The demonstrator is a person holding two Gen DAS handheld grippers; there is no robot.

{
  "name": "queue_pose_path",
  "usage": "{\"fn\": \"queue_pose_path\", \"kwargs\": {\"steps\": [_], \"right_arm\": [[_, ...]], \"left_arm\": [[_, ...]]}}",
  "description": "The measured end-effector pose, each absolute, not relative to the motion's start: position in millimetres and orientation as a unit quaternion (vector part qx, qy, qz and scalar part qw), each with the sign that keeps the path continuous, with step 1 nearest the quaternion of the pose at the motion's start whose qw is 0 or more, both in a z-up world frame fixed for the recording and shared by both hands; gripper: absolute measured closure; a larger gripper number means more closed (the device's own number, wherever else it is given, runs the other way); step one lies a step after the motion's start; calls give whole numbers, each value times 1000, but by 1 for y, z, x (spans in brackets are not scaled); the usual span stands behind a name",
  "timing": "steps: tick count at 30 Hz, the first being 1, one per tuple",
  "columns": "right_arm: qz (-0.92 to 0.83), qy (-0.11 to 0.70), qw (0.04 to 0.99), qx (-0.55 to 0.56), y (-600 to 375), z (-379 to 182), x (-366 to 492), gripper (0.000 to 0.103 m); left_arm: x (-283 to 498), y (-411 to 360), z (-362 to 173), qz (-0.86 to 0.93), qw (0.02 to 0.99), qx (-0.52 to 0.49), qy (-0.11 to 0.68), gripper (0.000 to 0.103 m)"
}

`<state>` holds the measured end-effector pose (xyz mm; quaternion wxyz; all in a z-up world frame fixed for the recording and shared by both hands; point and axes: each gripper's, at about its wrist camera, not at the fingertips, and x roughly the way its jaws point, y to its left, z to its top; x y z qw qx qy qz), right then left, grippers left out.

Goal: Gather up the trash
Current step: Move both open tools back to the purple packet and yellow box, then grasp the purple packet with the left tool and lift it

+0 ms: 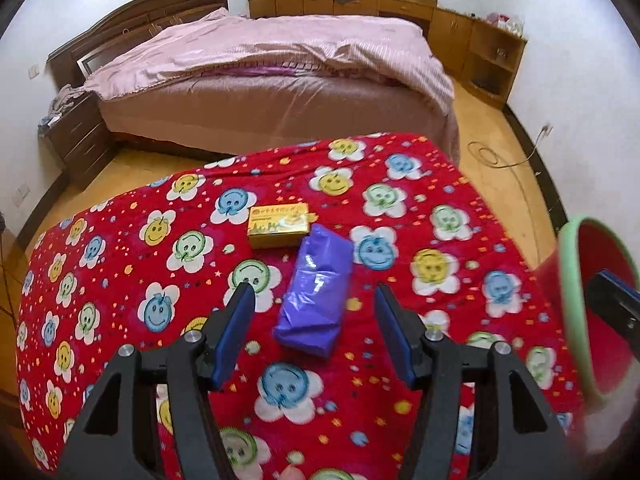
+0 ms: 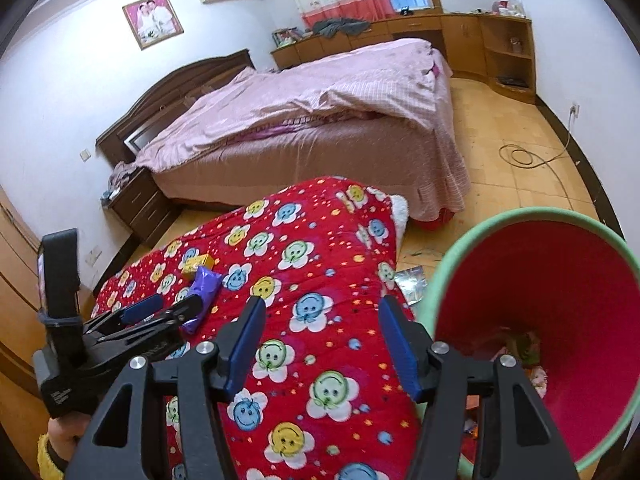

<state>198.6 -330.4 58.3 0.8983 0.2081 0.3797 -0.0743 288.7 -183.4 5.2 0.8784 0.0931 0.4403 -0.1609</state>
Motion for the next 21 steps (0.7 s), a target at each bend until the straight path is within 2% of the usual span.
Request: {"fn": "queue_pose_path", "kwargs": {"steps": [9,10,11,13,14,21], "right_arm": [[-68,400,892,200,-320,44,218,41],[-68,402,891,200,-319,43,220,41],[-68,404,890,200,-318,42,222,41],[-67,408,888,202,-317,40,224,41],[-66,409,887,202,-315,39,226,41],[-52,411,890,191,-299,43,236,41]], "left_arm": [[304,-169,-14,-146,870,56,467,42],[304,-167,-14,-148,871,52,466,44],[304,-166,-13,-151,871,50,466,54],[302,-163,-11,-160,870,49,464,63],[301,-161,-10,-163,869,45,465,72],[292,-132,6,-163,876,6,454,72]]}}
